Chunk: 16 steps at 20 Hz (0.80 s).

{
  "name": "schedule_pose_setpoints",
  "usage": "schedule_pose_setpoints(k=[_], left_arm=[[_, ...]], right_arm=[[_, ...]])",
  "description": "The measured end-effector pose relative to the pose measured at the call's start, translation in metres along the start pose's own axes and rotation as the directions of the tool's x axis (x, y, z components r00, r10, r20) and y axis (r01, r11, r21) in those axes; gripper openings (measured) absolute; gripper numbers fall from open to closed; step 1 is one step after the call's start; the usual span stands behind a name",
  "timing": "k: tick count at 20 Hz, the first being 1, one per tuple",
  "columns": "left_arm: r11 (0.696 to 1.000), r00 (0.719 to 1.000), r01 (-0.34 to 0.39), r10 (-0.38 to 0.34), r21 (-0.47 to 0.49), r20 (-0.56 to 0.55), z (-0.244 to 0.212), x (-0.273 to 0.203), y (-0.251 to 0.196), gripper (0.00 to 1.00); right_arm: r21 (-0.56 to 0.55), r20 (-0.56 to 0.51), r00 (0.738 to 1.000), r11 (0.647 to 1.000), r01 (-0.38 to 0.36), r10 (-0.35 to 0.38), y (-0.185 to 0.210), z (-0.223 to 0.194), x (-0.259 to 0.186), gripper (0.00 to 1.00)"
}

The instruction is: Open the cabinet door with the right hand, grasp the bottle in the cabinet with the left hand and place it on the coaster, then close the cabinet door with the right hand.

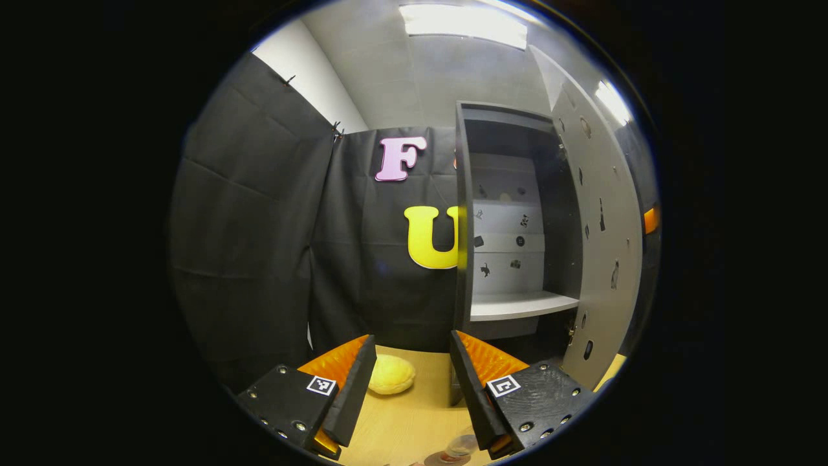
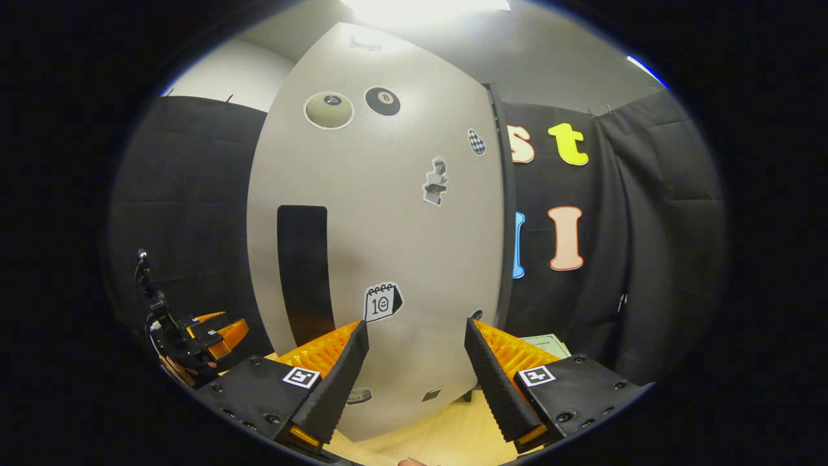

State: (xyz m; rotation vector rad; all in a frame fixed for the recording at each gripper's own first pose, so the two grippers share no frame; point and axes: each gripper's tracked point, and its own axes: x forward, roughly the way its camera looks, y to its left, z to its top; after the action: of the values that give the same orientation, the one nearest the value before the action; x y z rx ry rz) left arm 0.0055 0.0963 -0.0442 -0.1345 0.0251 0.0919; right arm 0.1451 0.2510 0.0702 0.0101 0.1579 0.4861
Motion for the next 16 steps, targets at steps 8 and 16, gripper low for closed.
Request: schedule_pose_setpoints(k=[8, 16], left_arm=[[1.000, 0.998, -0.029, 0.029, -0.002, -0.048, -0.022, 0.005, 0.051, 0.67], [0.994, 0.992, -0.106, 0.107, 0.006, -0.062, -0.025, -0.010, 0.108, 0.67]], right_arm=[[-0.056, 0.008, 0.999, 0.997, -0.045, 0.045, 0.017, 0.001, 0.022, 0.95], [0.003, 0.017, 0.996, 0.997, -0.083, 0.083, 0.032, 0.001, 0.044, 0.94]])
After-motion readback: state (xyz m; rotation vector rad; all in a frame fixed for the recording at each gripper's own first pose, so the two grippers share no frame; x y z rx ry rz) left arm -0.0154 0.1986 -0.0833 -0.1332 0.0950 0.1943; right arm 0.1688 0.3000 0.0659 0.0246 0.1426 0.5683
